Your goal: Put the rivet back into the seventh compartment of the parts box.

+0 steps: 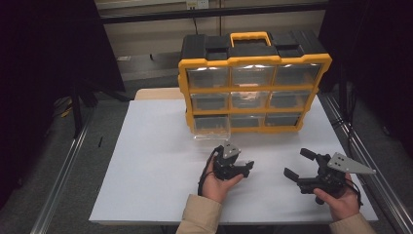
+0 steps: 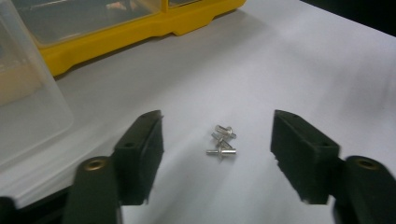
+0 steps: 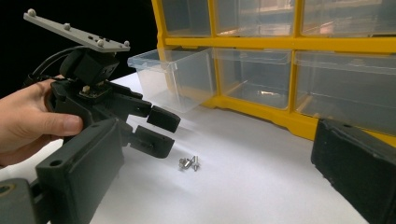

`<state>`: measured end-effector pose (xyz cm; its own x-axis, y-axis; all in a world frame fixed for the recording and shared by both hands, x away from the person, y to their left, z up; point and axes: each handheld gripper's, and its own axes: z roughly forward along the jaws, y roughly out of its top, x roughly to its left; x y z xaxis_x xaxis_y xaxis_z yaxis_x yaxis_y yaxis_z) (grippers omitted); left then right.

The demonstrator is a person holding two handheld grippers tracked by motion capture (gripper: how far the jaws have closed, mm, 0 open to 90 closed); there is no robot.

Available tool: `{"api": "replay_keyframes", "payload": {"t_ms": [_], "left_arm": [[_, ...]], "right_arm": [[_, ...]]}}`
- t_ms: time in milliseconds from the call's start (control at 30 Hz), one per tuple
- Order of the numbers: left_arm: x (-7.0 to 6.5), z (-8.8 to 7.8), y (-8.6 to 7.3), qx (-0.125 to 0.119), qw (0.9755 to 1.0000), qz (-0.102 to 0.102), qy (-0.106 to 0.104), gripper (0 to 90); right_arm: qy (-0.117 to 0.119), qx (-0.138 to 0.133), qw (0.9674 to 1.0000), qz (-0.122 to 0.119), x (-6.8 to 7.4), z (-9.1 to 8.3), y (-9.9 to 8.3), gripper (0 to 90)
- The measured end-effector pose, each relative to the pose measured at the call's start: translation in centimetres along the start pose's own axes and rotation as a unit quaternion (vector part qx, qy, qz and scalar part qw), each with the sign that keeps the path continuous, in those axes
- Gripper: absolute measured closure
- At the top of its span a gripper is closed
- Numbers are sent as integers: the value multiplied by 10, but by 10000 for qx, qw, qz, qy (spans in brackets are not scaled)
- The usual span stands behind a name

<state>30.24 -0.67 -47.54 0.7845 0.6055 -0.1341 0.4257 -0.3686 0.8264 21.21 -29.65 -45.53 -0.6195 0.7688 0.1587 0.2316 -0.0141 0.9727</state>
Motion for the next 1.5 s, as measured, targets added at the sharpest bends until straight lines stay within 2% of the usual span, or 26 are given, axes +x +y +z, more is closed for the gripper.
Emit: {"api": "replay_keyframes", "payload": {"t_ms": [100,167,233,333,367,400,533,567,600,633,667,767,833,967,1000,1167,1233,1267,1367,1467,1500], "left_arm": [[0,0,3,236,9997,-4,48,457],[0,1,4,310,9994,-44,140,474],[0,5,4,339,9993,-147,1,491],[-3,10,6,482,9988,-69,-24,528],[-3,12,7,535,9986,15,-51,535],[-5,14,7,540,9985,-63,-74,541],[-5,21,8,602,9982,-40,-29,567],[-5,21,8,655,9978,15,54,570],[-5,22,8,705,9975,-35,22,576],[-5,24,7,657,9978,-45,24,581],[-6,24,7,738,9972,-3,94,591],[-5,25,6,669,9977,-17,82,642],[-4,23,6,781,9969,-89,73,679],[1,18,5,789,9967,-130,98,751],[1,17,4,777,9967,-206,140,766],[5,15,2,817,9963,-230,152,835],[5,15,1,758,9966,-267,157,847],[6,14,1,807,9964,-200,136,855],[6,14,2,871,9959,-181,144,848],[7,15,2,849,9961,-192,171,855],[7,16,2,848,9960,-266,134,861]], "right_arm": [[-9,-3,10000,-16,0,0,0,19],[-23,4,10000,-22,0,0,0,19],[2,0,10000,-15,0,0,0,20],[-19,1,10000,-18,0,0,0,19],[8,7,10000,-18,0,0,0,20],[9,2,10000,-21,0,0,0,20],[12,8,10000,-7,0,-1,0,19],[8,10,10000,-5,0,-1,0,19],[-5,4,10000,-8,0,-1,0,19],[-5,10,10000,-7,0,-1,0,20],[-4,14,10000,-2,0,-1,0,20],[-52,-7,10000,-15,0,-3,0,19],[-44,-14,10000,13,-1,-4,0,19],[-52,2,10000,1,-1,-6,-1,20],[-52,-1,10000,-1,-1,-6,-1,21],[-101,-14,9999,-1,0,-7,-1,20],[-102,-8,9999,-5,0,-7,-1,21],[-101,-5,9999,0,0,-7,-1,21],[-101,-5,9999,-5,0,-7,-1,21],[-103,-7,9999,-5,-1,-7,-1,20],[-78,-7,10000,2,-1,-7,-1,21]]}}
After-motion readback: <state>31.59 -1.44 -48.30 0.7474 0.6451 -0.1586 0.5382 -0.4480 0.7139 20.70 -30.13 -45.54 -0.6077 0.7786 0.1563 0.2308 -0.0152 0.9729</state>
